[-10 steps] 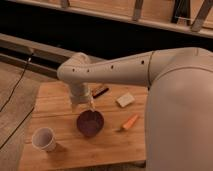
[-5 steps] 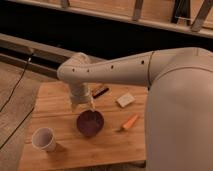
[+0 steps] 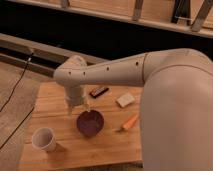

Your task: Pick up the ceramic cup

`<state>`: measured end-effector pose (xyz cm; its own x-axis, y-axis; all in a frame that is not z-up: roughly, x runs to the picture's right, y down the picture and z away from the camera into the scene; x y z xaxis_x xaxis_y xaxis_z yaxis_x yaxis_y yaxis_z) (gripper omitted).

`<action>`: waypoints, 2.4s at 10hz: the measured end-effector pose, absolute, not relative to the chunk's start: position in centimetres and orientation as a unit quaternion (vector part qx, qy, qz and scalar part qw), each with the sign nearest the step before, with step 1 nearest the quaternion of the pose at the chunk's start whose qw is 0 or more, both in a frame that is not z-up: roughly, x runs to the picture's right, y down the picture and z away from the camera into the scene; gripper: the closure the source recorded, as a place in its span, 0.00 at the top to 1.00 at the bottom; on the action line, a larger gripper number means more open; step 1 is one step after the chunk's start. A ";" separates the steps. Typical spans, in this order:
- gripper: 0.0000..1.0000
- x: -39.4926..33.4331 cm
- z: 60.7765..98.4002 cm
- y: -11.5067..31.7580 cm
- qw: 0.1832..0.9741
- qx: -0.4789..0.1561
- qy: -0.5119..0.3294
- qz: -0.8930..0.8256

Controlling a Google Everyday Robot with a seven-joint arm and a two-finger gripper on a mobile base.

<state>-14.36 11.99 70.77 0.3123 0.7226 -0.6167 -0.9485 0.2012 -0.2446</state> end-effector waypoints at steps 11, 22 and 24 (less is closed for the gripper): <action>0.65 -23.9 65.1 16.8 0.836 -0.331 0.177 0.400; 0.65 -28.1 64.9 20.5 0.837 -0.380 0.169 0.356; 0.65 -28.4 65.0 21.1 0.837 -0.386 0.168 0.351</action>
<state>-28.42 21.07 65.00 0.6974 0.4572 -0.5519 -0.7166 0.4562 -0.5276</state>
